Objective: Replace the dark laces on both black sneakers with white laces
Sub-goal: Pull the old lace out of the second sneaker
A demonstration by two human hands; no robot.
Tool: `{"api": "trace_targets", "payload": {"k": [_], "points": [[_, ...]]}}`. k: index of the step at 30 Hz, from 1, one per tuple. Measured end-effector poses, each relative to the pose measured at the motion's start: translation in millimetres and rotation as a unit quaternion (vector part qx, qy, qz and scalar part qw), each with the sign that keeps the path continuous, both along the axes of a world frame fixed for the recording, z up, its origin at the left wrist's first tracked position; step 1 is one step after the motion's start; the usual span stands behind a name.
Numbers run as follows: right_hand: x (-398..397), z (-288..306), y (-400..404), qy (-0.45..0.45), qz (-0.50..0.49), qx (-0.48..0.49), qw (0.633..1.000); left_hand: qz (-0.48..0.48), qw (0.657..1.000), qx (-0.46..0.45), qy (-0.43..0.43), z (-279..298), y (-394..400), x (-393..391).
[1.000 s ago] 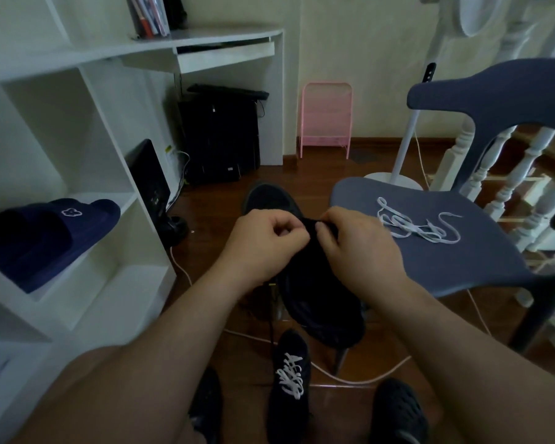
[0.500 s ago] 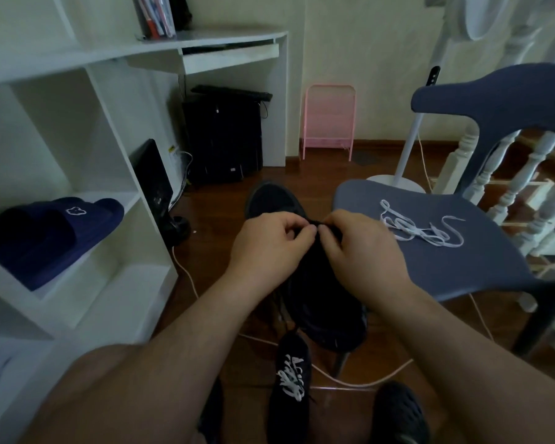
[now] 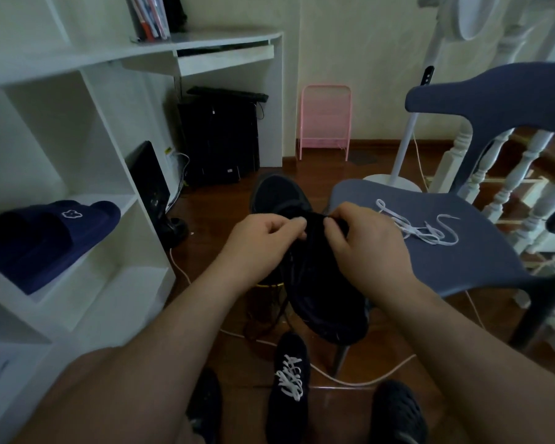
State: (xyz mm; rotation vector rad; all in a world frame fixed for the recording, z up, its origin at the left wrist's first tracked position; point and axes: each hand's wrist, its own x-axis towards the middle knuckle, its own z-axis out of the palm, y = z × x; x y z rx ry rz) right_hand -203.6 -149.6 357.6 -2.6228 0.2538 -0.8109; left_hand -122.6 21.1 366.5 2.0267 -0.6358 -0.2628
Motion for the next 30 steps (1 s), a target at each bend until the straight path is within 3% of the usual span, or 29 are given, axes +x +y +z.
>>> {"api": "trace_targets", "payload": {"k": [5,11,14,19,21,23,26,30], "points": [[0.6,-2.9,11.4,-0.005,0.029,-0.014,0.999,0.032,0.997,0.005,-0.063,-4.9,-8.7,-4.5],[4.1,1.0,-18.6,0.004,-0.042,0.044,0.998,-0.03,0.998,-0.033,-0.041,6.6,7.9,4.4],[-0.7,4.0,-28.3,-0.011,-0.06,0.064,0.996,0.041,0.996,-0.068,-0.049,10.1,26.0,18.6],[-4.3,3.7,-25.6,-0.011,-0.054,0.094,0.994,0.096,0.99,0.101,-0.035,1.0,40.9,34.8],[-3.0,3.0,-22.8,-0.008,-0.05,0.11,0.993,0.092,0.979,0.166,-0.071,-6.3,34.5,32.6],[-1.3,2.1,-17.1,-0.004,-0.041,0.113,0.993,0.092,0.978,0.141,-0.124,-6.2,22.3,21.9],[1.0,0.4,-6.9,0.004,-0.028,0.113,0.993,0.078,0.992,0.044,-0.085,-1.8,4.5,1.3],[3.0,-0.9,-1.9,0.01,-0.02,0.138,0.99,0.079,0.98,0.151,-0.099,-7.2,3.8,1.5]]}}
